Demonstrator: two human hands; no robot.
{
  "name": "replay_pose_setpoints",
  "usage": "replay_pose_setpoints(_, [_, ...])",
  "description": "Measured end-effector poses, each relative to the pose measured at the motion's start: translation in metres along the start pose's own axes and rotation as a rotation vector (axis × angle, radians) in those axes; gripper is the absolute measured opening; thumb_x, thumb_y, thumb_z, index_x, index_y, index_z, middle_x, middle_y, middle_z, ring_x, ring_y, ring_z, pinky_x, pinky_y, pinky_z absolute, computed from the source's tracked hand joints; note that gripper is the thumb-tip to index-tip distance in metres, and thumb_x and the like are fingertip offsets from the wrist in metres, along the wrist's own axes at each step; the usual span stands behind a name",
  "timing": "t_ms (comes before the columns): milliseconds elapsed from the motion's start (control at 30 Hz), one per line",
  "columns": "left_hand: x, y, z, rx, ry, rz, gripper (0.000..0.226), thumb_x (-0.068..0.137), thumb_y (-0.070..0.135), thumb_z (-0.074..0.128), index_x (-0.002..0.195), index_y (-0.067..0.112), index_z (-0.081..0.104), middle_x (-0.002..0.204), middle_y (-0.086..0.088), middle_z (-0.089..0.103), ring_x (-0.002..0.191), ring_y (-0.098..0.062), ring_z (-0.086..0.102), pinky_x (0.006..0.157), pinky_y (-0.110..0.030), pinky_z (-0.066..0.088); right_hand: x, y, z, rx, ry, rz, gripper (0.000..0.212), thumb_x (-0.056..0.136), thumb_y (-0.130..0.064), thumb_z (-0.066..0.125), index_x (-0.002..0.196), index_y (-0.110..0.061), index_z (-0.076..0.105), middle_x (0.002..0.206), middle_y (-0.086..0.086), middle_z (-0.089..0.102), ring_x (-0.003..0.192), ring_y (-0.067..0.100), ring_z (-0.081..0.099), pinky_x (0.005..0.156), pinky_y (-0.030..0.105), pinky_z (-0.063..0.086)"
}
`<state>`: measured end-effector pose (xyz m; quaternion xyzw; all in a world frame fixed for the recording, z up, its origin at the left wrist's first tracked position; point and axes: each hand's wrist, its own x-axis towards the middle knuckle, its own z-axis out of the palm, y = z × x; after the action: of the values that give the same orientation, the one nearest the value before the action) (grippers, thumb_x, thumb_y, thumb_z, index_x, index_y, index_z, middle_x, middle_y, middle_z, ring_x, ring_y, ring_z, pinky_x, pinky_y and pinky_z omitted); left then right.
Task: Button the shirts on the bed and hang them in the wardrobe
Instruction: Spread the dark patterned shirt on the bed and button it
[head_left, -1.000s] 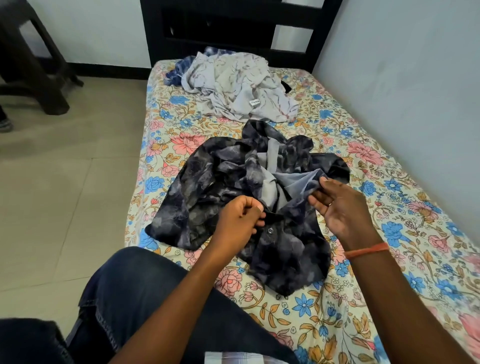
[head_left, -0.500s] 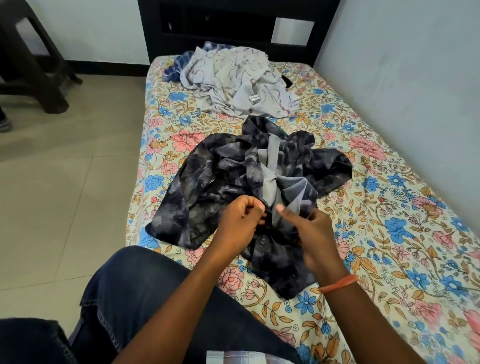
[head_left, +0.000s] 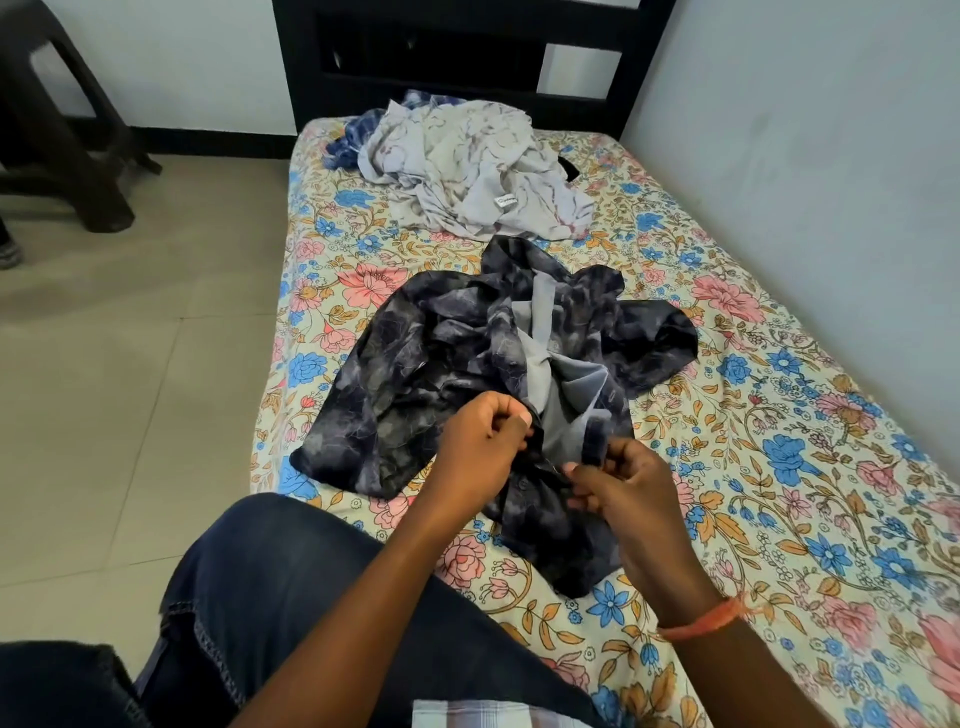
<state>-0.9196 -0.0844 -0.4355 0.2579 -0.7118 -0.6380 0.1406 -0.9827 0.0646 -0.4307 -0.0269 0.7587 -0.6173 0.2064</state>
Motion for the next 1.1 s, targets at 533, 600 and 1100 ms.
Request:
replay_pose_setpoints(533, [-0.016,0.037,-0.002,0.057,0.025,0.235,0.012,0.097,0.023,0.056,0.087,0.023,0.062,0.073,0.008,0.062,0.059,-0.003,0.050,0.056,-0.022,0.044,-0.002,-0.053,0.017,0.363,-0.066,-0.181,0.032,0.089,0.011,0.056,0.097,-0.013,0.075,0.094,0.006,0.077,0.087,0.016,0.071,0.073,0.024,0.054])
replay_pose_setpoints(600, [-0.017,0.039,-0.004,0.035,0.035,0.221,0.012,0.098,0.022,0.056,0.088,0.021,0.062,0.075,0.003,0.063,0.060,-0.009,0.052,0.058,-0.030,0.049,0.001,-0.052,0.015,0.426,-0.041,-0.083,0.027,0.091,0.007,0.056,0.095,-0.012,0.075,0.088,0.006,0.075,0.082,0.018,0.067,0.072,0.028,0.051])
replay_pose_setpoints(1100, [-0.018,0.041,-0.005,0.044,0.011,0.194,0.011,0.094,0.020,0.061,0.085,0.020,0.066,0.077,0.007,0.065,0.065,-0.005,0.057,0.059,-0.018,0.046,-0.013,-0.046,0.005,-0.064,0.041,-0.340,0.008,0.090,-0.012,0.066,0.086,-0.015,0.072,0.078,0.002,0.073,0.075,0.026,0.069,0.071,0.043,0.059])
